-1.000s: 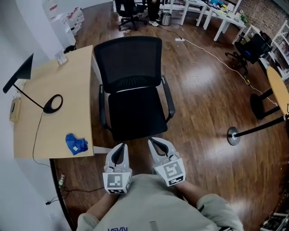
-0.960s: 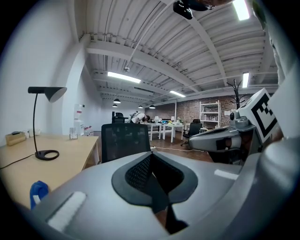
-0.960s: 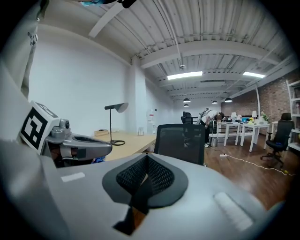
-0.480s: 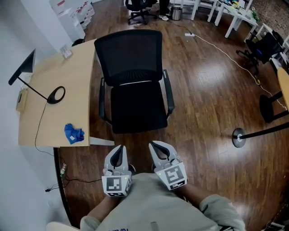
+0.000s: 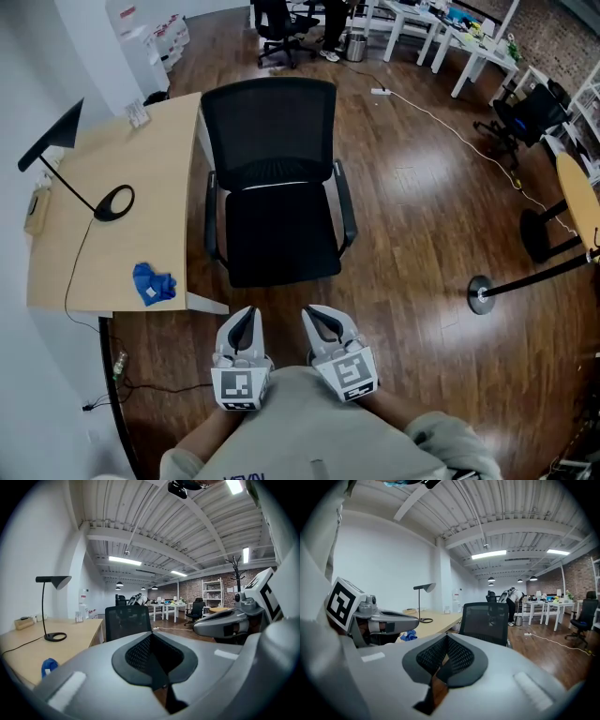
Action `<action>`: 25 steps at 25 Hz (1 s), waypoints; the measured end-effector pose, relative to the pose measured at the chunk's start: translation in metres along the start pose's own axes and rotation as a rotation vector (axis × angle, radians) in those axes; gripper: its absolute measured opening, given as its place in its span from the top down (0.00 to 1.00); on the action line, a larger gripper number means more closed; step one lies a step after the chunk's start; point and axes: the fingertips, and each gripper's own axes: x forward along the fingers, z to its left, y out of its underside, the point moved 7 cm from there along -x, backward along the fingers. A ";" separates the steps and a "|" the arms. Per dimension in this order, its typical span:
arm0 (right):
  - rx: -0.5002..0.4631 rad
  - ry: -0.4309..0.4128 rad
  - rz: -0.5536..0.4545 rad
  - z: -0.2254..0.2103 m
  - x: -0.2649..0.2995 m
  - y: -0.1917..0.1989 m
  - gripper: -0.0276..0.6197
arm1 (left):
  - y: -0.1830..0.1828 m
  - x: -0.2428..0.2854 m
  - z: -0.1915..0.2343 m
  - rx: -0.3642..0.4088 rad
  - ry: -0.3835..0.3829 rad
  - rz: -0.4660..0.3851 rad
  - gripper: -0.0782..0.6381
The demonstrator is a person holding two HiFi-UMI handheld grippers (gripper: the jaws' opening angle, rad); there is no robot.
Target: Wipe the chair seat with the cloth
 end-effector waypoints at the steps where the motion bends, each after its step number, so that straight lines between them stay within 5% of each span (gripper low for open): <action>1: -0.001 0.003 0.007 0.004 0.001 0.000 0.96 | 0.000 -0.003 0.002 0.003 0.012 0.000 0.88; 25: 0.010 0.042 0.005 0.023 -0.004 0.003 0.96 | 0.007 -0.020 0.011 0.006 0.079 -0.002 0.88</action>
